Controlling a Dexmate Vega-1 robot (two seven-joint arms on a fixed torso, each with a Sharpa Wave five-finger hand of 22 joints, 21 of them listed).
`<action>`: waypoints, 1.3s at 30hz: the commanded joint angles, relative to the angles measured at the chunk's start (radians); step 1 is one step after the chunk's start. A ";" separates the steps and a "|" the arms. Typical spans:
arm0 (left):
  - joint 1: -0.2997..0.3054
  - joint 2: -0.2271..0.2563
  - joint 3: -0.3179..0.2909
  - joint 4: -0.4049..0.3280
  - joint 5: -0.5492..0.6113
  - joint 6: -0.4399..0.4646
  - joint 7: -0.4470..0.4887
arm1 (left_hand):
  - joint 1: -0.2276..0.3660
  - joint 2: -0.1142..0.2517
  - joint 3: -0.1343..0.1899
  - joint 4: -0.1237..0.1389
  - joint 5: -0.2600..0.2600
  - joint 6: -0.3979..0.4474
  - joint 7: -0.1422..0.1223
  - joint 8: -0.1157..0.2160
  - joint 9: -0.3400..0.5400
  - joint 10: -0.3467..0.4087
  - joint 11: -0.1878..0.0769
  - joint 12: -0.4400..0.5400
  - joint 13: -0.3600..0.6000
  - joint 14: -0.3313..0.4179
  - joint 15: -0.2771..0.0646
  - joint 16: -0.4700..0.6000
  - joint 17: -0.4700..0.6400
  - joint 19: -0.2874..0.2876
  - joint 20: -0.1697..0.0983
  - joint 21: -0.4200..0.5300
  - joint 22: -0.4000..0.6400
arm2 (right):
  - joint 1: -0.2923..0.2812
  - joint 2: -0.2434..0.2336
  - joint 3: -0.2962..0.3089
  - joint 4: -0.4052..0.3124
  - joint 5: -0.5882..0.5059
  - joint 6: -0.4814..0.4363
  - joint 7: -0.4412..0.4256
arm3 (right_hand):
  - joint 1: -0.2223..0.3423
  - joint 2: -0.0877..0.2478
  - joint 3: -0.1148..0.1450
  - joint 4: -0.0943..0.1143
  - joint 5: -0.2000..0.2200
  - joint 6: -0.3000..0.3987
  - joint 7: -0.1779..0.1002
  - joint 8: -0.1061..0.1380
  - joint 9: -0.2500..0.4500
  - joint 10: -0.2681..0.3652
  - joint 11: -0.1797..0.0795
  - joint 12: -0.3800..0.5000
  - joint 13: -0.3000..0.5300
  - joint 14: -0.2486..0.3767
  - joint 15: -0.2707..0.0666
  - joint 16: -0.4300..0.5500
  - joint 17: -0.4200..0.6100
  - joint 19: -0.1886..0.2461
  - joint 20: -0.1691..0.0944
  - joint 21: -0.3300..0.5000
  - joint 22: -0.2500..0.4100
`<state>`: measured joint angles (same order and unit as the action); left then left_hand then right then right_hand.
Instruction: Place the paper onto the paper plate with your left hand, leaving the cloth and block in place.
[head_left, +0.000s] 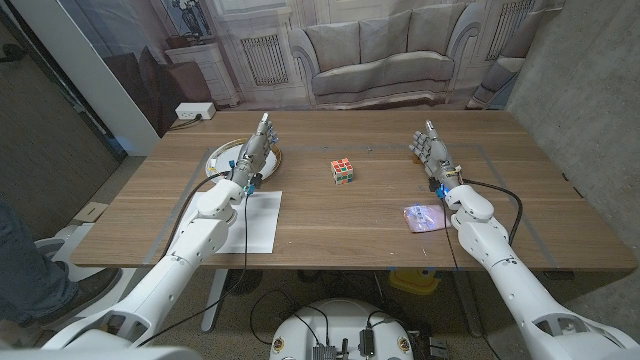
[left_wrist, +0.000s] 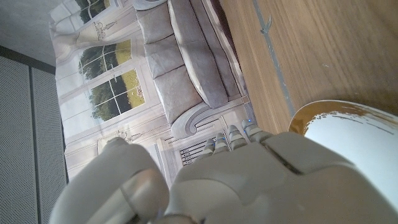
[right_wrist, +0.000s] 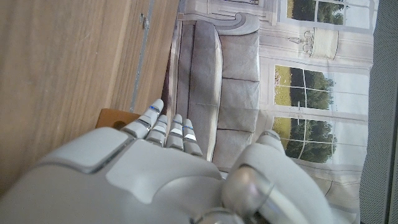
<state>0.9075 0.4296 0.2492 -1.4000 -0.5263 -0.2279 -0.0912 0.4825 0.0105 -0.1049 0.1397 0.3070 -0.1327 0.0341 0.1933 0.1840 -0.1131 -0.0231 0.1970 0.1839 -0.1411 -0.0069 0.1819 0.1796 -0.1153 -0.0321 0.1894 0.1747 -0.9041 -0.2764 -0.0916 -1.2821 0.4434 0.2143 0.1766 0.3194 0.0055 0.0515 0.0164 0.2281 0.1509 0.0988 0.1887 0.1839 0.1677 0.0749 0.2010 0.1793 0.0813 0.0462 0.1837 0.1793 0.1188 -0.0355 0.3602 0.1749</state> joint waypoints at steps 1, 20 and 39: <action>0.051 0.024 -0.014 -0.067 0.023 0.004 0.027 | 0.007 0.005 0.001 -0.006 0.007 0.010 -0.002 0.008 0.002 0.009 0.002 0.009 0.004 0.007 0.001 0.011 0.004 0.006 -0.030 0.009 0.004 | -0.005 0.016 0.024 -0.004 -0.018 -0.011 0.005 | 0.001 0.005 0.005 0.002 0.002 0.009 -0.003 0.006 0.003 0.012 0.000 0.006 0.003 0.007 -0.001 0.004 0.003 0.008 -0.028 -0.005 0.001; 0.129 0.063 0.004 -0.165 0.042 -0.063 0.095 | 0.021 0.013 0.001 -0.014 0.013 0.029 0.001 0.012 0.003 0.028 0.006 0.015 0.004 0.026 0.003 0.015 0.003 0.016 -0.028 0.012 0.004 | -0.042 0.008 0.049 -0.044 0.015 0.007 0.052 | 0.000 0.008 0.003 0.003 0.000 0.010 -0.003 0.006 0.003 0.012 0.001 0.006 0.003 0.009 0.001 0.005 0.004 0.012 -0.026 -0.012 0.002; 0.229 0.181 0.013 -0.260 0.002 -0.103 0.142 | 0.030 0.017 -0.002 -0.019 0.018 0.052 0.000 0.017 0.003 0.046 0.002 0.019 0.004 0.043 0.001 0.017 0.003 0.026 -0.026 0.015 0.004 | -0.116 0.000 0.041 -0.175 -0.005 0.024 0.000 | -0.003 0.007 -0.001 0.004 -0.002 0.012 -0.004 0.006 0.003 0.016 0.001 0.008 0.003 0.011 -0.002 0.005 0.004 0.016 -0.027 -0.018 0.002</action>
<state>1.0926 0.5535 0.2566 -1.6218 -0.5044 -0.2987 0.0278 0.5101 0.0221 -0.1044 0.1234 0.3185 -0.0848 0.0358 0.2009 0.1838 -0.0702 -0.0195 0.2120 0.1836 -0.1040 -0.0087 0.1896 0.1794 -0.0897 -0.0358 0.1971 0.1744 -0.9819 -0.2771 -0.0480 -1.3981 0.4479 0.2195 0.2045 0.3151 0.0097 0.0514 0.0165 0.2281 0.1556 0.0927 0.1886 0.1838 0.1750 0.0747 0.2009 0.1792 0.0886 0.0463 0.1837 0.1791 0.1241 -0.0409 0.3437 0.1745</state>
